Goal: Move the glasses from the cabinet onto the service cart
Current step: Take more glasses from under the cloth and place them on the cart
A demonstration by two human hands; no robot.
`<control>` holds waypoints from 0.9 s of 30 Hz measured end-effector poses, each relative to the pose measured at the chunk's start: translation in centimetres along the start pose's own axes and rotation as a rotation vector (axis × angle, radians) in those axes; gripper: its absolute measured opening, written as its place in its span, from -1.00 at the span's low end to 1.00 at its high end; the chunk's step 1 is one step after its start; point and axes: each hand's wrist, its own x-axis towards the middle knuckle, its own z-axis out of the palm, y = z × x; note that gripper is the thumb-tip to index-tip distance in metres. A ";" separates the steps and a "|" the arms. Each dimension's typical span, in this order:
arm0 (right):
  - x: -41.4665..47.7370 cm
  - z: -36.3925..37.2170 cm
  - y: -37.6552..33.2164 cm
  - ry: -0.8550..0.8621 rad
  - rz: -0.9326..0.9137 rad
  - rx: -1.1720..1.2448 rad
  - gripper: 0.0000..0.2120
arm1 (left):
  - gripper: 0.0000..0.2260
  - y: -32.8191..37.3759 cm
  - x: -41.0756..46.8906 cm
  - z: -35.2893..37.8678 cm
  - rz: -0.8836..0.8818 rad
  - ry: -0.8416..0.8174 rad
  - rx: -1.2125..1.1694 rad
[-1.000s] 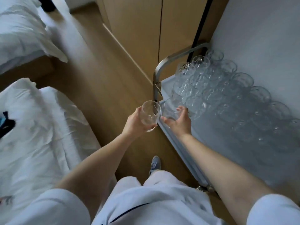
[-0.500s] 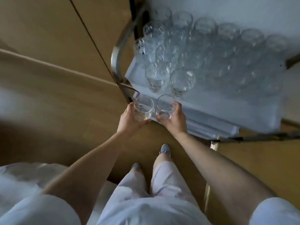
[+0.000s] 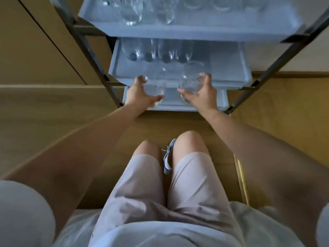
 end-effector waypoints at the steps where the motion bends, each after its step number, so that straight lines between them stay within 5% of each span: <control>1: -0.3 -0.2 0.3 0.026 0.016 0.043 -0.26 | -0.29 0.3 -0.3 0.3 0.039 0.021 -0.002; 12: 2.3 0.1 6.7 0.214 0.226 0.178 -0.19 | -0.30 2.4 2.4 8.0 0.092 -0.023 -0.002; 27: 17.9 -1.8 15.9 0.323 0.142 0.125 -0.09 | -0.14 8.4 19.3 19.5 0.190 -0.007 -0.084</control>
